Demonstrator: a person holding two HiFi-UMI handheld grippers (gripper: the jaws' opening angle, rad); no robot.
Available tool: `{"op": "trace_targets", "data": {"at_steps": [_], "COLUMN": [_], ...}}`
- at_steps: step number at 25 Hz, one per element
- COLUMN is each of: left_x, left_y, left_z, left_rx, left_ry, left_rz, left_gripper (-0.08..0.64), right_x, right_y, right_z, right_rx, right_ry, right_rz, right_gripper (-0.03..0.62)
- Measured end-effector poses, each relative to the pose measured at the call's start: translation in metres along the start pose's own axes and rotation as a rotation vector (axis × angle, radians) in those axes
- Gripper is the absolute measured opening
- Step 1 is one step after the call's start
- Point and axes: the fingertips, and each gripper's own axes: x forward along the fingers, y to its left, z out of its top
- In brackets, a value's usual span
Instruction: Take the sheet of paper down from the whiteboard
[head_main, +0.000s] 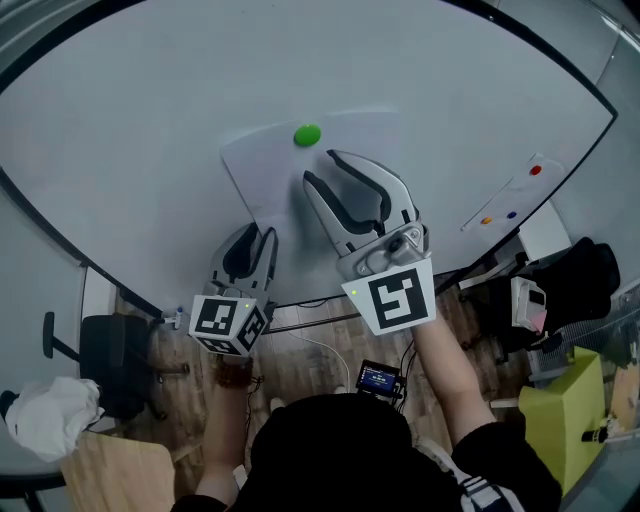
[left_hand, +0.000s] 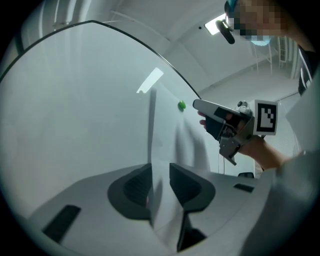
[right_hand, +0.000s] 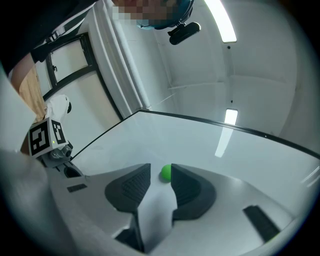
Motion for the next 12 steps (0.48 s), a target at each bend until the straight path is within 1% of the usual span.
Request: {"op": "trace_targets", "data": {"at_steps": [3,6,9,12], "left_x": [0.002,0.001,0.002,0.0], "left_y": [-0.001,0.0,0.0,-0.005], "left_z": [-0.009,-0.014,-0.013,-0.005], "left_rx": [-0.042,-0.076,-0.09,-0.09], "left_ry": [-0.005,-0.017,-0.041,-0.082], "left_rz": [-0.02,-0.033,-0.047,-0.077], "left_gripper": [0.109,0.109,0.109,0.107], "right_x": [0.001,0.001,0.0,0.0], "right_y": [0.003,0.013,0.016,0.017], "right_z": [-0.003,-0.009,-0.016,-0.02], "right_rx": [0.004,-0.011,-0.028,-0.018], "right_ry": [0.002,0.018,0.034,0.034], "right_rz": [0.008,0.034,0.058,0.062], "right_gripper": [0.118,0.118,0.118,0.118]}}
